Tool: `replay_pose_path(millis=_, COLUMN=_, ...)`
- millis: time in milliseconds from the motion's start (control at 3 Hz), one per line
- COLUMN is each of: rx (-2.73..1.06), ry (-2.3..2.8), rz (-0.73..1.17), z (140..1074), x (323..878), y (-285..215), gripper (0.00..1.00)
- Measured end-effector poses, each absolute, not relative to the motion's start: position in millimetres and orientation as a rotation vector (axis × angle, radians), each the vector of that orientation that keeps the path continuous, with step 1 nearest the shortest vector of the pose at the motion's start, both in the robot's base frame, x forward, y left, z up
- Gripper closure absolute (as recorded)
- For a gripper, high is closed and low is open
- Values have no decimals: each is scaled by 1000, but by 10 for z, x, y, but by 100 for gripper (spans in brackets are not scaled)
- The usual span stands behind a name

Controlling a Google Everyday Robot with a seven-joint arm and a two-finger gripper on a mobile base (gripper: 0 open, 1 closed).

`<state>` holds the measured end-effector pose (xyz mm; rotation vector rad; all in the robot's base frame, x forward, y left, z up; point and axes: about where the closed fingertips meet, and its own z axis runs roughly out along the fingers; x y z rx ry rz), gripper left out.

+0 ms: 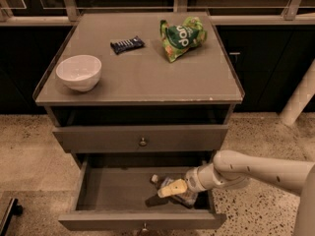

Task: Place blue plastic bottle into middle drawer

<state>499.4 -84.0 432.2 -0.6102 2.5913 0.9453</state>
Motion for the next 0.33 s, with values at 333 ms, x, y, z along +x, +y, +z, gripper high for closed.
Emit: replay_pose_path(millis=333, rx=-610, ry=2591, rz=945, z=4322, x=4994, y=-839, gripper=0)
